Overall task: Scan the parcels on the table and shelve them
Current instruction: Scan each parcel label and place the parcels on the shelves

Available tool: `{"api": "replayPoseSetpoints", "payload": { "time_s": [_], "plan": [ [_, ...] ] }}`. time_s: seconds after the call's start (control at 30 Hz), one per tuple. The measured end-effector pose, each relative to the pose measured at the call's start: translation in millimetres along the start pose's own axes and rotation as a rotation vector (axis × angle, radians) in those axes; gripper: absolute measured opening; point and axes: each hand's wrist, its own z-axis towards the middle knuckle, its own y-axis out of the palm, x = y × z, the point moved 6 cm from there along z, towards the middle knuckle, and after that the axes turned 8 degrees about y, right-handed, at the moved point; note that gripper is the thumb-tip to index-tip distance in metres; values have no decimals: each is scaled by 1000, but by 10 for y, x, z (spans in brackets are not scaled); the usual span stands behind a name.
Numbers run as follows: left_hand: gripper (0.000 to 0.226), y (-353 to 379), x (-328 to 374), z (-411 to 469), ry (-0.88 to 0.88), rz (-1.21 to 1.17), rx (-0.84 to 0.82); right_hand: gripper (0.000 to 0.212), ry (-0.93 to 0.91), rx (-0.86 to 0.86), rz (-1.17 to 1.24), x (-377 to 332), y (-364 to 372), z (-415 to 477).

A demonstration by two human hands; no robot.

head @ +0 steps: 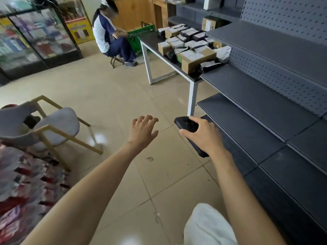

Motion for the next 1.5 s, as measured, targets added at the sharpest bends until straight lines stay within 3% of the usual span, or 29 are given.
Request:
{"api": "replayPoseSetpoints", "payload": {
  "time_s": [0.17,0.53,0.73,1.2,1.5],
  "plan": [
    [47,211,-420,931,35,6,-59,63,31,-56,63,-176,194,1033],
    [46,-115,-1830,3751,-62,-6,58,60,-70,-30,172,-1258,-49,3996],
    [44,299,-2278,4804,-61,-49,-34,64,-14,-124,81,-1353,269,5091],
    [43,467,-3786,8123,154,-47,-84,65,136,72,185,-2389,214,8090],
    [51,1334,-4106,9334,209,-106,-247,65,308,48,185,-2166,657,9312]
  ]
}}
